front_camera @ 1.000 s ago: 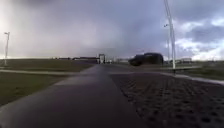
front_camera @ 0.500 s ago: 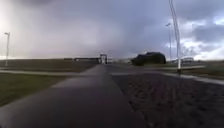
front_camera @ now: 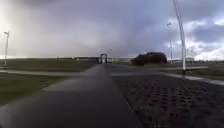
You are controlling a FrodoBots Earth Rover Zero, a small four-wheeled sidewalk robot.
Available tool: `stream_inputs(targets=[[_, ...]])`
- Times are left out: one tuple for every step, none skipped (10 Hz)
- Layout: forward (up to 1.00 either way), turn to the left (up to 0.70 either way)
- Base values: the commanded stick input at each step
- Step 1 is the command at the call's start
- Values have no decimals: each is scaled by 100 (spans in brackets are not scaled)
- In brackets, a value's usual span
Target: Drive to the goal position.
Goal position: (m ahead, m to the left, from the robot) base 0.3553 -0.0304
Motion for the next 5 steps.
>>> stream_inputs(targets=[[70,0],[70,0],[70,0],[70,0],[70,3]])
